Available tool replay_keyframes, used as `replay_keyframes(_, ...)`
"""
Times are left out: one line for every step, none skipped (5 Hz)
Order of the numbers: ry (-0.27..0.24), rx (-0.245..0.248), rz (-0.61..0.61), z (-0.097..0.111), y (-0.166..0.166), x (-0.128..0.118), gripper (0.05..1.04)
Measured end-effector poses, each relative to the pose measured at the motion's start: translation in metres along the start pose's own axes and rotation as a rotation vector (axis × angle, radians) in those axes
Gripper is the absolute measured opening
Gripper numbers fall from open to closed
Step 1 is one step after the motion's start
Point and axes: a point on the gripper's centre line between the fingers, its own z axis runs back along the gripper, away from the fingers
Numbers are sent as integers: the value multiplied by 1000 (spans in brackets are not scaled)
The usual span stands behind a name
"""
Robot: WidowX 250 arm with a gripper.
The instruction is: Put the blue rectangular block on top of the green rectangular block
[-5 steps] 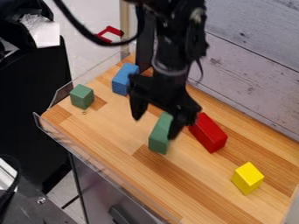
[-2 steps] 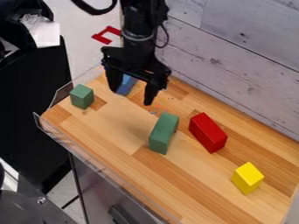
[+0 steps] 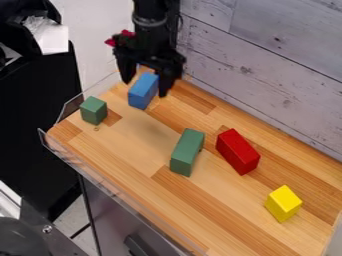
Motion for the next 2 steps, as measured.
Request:
replay_keyframes(23, -2, 13, -4, 15, 3, 999)
replay_keyframes(59, -11, 28, -13, 27, 3, 999)
